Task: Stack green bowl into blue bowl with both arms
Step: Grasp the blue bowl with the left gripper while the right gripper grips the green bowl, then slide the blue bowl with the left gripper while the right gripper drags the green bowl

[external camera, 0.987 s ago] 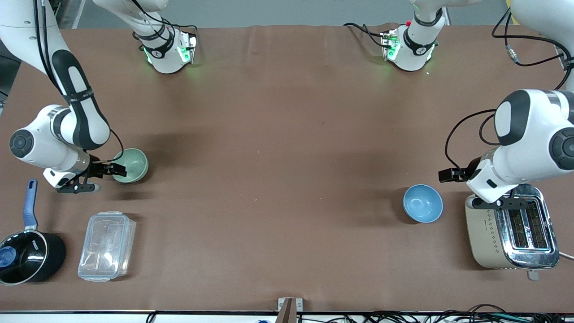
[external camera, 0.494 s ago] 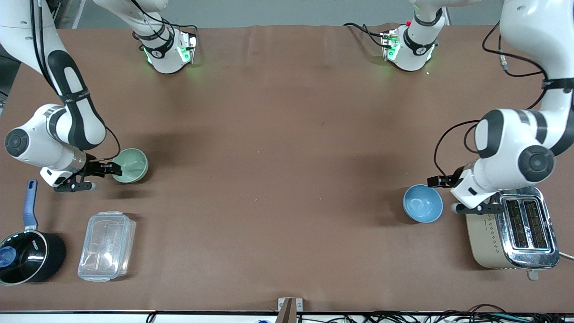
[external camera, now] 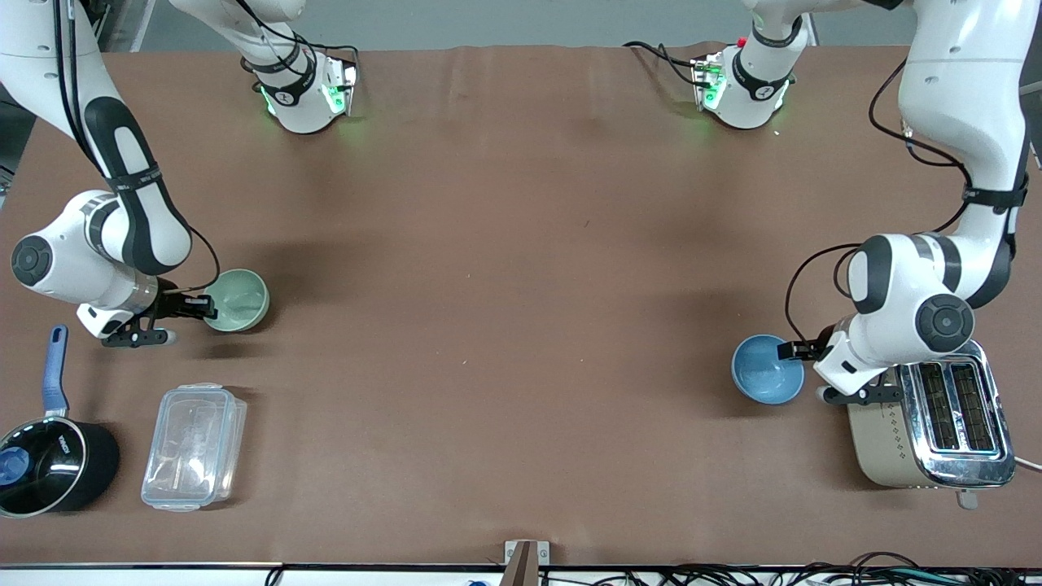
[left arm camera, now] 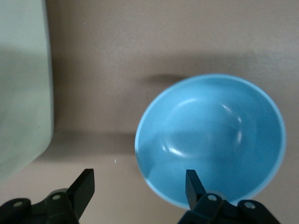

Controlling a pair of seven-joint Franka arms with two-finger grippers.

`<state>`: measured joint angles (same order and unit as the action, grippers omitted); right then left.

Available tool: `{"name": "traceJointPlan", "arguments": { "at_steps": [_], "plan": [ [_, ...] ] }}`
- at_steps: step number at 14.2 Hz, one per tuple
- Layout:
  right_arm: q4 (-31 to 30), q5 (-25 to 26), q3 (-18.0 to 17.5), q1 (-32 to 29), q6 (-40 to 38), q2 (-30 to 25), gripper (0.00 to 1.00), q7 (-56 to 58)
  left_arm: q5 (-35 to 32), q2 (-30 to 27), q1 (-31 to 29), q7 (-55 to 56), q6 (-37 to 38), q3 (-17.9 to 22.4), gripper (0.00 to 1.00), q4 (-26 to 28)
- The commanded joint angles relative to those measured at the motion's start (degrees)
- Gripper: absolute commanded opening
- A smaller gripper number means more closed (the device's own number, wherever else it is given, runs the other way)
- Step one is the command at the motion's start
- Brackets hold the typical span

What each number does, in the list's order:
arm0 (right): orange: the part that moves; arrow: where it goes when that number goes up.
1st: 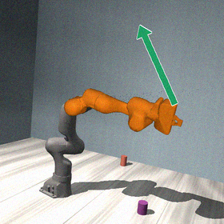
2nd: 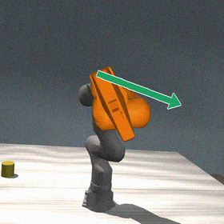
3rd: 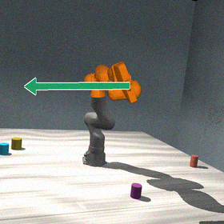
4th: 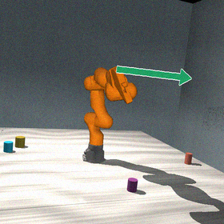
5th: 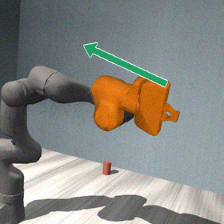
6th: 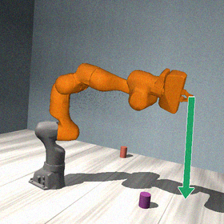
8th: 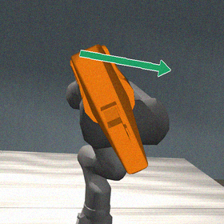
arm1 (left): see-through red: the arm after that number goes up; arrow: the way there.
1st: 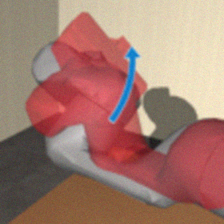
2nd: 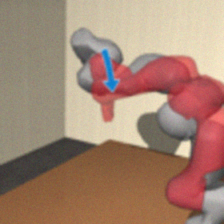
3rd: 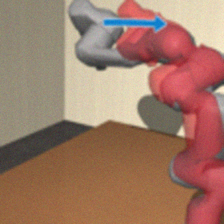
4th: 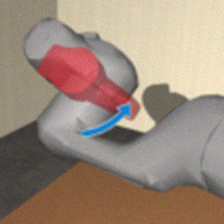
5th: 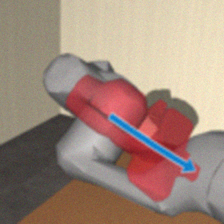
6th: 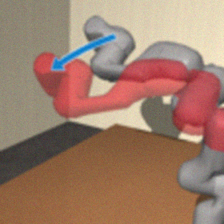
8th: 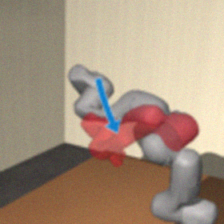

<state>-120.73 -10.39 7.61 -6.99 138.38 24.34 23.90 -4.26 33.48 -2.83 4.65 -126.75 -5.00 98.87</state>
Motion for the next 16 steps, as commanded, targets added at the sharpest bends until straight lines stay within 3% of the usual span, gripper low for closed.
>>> {"name": "traceJointPlan", "arguments": {
  "at_steps": [1,4,6,9,14,16],
  "plan": [
    [0.75,-2.44,-0.49,-0.57,-3.52,-0.7,0.01,1.32,-1.19,2.2,0.45,0.54,-2.01,-0.1,0.64,-1.04],
    [9.52,-4.99,-0.23,-0.39,-15.2,-0.7,0.01,1.41,-1.11,3.26,0.54,0.54,-2.1,-0.1,0.24,-1.31],
    [12.97,-5.08,-0.31,-0.04,-17.69,-0.7,0.01,1.41,-1.11,3.35,0.54,2.63,-2.01,-0.19,0.0,-1.83],
    [14.91,-5.17,-0.49,0.84,-18.05,-1.48,0.01,1.24,-0.58,1.16,1.42,5.46,-0.01,-1.15,0.0,-3.49],
    [17.46,-5.26,-2.07,2.5,-19.55,-5.0,0.01,-0.43,-0.67,0.01,3.96,13.17,8.01,-11.95,0.0,-11.14],
    [17.64,-5.26,-2.07,4.17,-20.24,-6.84,0.01,-2.71,-0.49,0.45,8.6,17.91,8.01,-12.58,0.0,-11.5]
  ]
}}
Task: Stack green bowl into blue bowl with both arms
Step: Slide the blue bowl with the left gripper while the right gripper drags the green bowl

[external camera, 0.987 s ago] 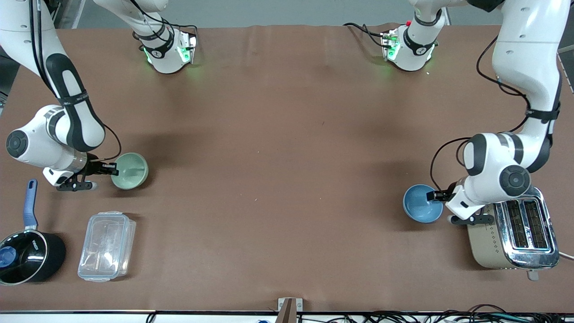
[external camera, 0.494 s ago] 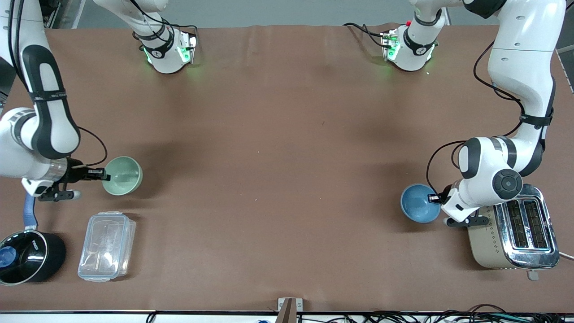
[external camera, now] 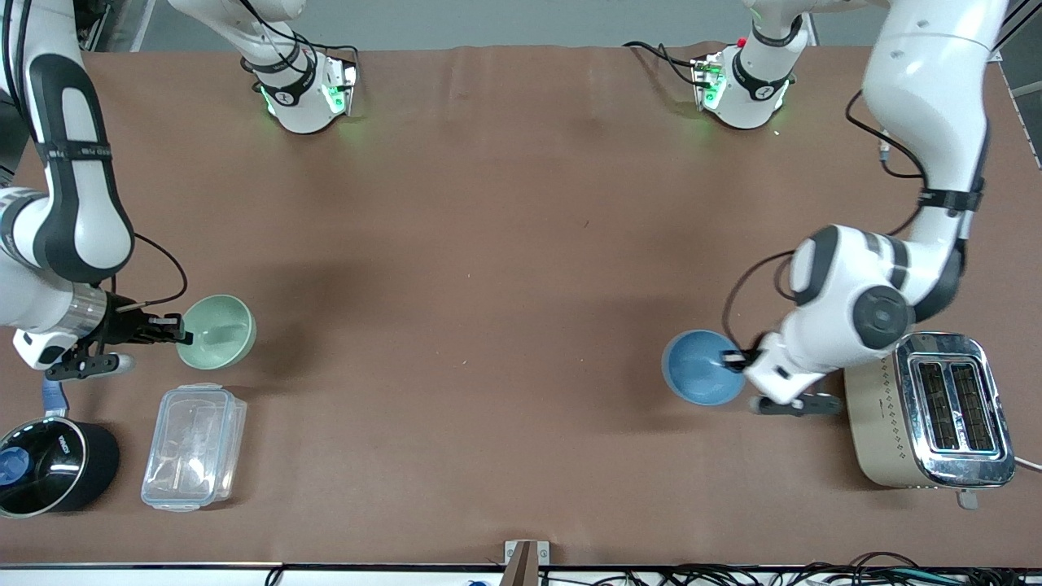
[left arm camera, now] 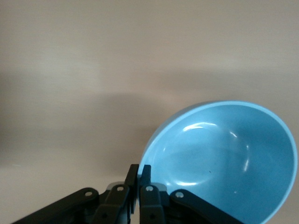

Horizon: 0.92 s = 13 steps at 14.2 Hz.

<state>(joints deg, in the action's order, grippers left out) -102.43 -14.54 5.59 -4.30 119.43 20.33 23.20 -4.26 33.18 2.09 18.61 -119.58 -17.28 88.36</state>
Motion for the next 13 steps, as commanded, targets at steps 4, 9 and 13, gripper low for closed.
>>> {"name": "traceJointPlan", "arguments": {
  "at_steps": [4,9,13],
  "plan": [
    [-0.75,-0.93,0.03,5.17,-3.41,-5.82,0.0,-9.13,-0.4,1.79,12.39,13.97,0.75,-0.38,0.0,-1.08],
    [-1.28,-0.67,0.03,8.16,-4.91,-7.14,0.01,-15.63,1.88,4.78,18.47,19.45,-0.04,-0.38,0.0,-1.7],
    [-1.54,-0.41,0.12,11.5,-6.14,-7.5,0.01,-22.83,2.15,7.77,21.28,20.76,-3.1,-0.38,0.0,-1.7]
  ]
}}
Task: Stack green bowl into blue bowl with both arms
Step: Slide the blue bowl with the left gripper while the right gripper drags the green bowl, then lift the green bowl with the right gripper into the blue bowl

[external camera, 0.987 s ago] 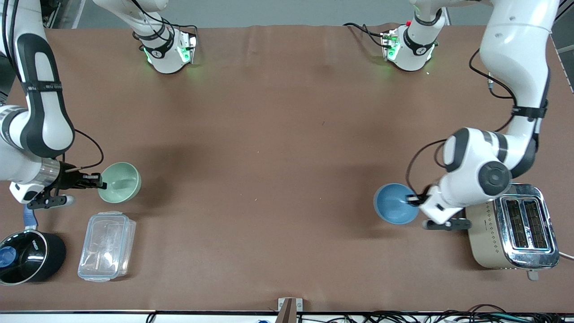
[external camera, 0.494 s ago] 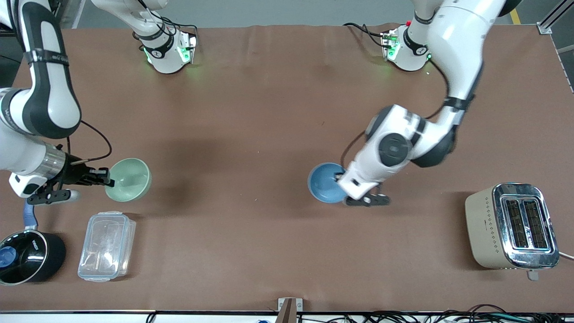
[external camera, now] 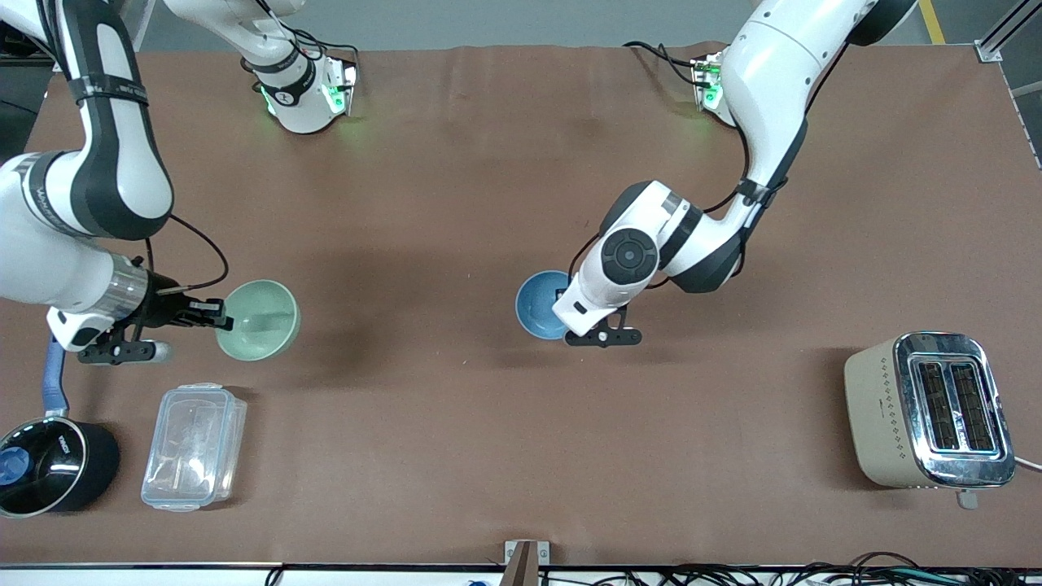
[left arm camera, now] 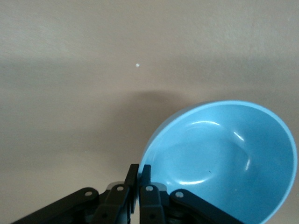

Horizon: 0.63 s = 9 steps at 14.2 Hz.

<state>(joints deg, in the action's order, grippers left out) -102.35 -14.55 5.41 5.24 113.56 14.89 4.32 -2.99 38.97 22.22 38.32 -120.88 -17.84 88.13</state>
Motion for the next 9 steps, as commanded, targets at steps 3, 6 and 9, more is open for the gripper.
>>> {"name": "traceJointPlan", "arguments": {
  "at_steps": [3,6,9],
  "plan": [
    [-2.07,-0.3,0.3,6.0,-0.36,-2.15,0.01,-12.02,0.88,4.8,2.74,2.02,-7.6,0.18,0.01,-1.47],
    [-2.07,-0.13,0.3,10.74,-0.1,-2.15,0.01,-20.37,0.88,4.63,2.83,2.63,-8.24,0.26,0.99,-1.55],
    [-2.15,0.05,0.39,16.54,0.34,-1.8,0.01,-29.68,0.0,1.74,1.52,2.99,-6.32,0.88,1.0,-4.71]
  ]
}}
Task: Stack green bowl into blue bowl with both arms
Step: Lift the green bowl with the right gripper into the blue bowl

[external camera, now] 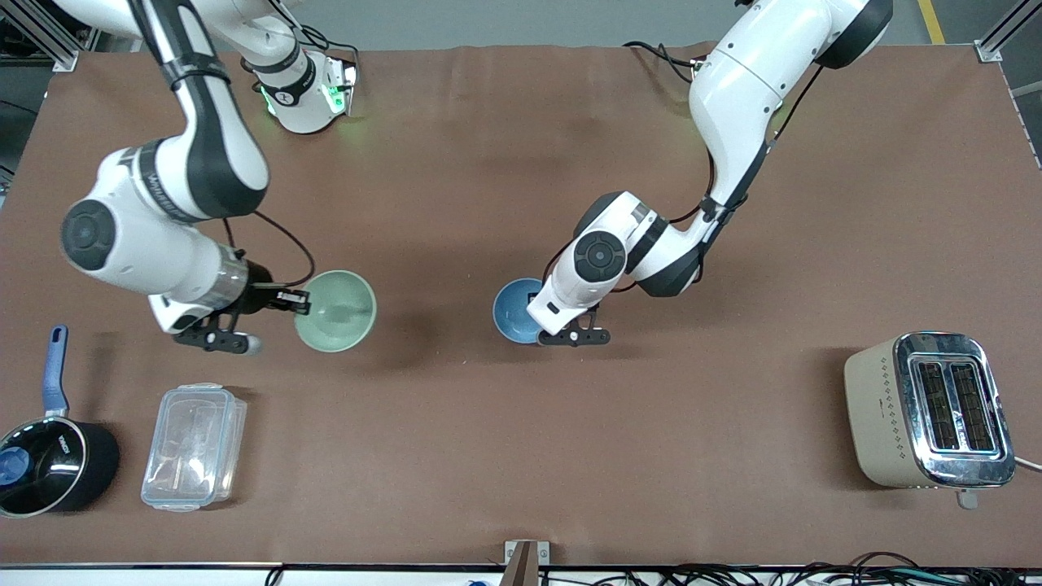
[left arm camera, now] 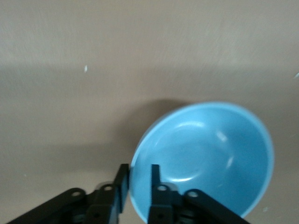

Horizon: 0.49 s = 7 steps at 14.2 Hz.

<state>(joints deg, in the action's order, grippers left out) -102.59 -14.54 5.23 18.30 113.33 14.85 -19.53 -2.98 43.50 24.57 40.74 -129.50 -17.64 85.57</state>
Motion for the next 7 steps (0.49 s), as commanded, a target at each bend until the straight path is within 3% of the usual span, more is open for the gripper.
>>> {"name": "traceJointPlan", "arguments": {
  "at_steps": [1,7],
  "plan": [
    [-2.26,0.04,0.48,5.41,0.75,-1.66,0.01,-8.74,-0.1,-4.9,-2.49,0.14,4.41,1.2,1.0,-2.42],
    [-2.27,0.74,0.48,18.68,8.38,1.23,0.01,-28.51,-0.28,-20.19,-20.05,-12.93,15.66,2.52,1.0,-3.3]
  ]
}}
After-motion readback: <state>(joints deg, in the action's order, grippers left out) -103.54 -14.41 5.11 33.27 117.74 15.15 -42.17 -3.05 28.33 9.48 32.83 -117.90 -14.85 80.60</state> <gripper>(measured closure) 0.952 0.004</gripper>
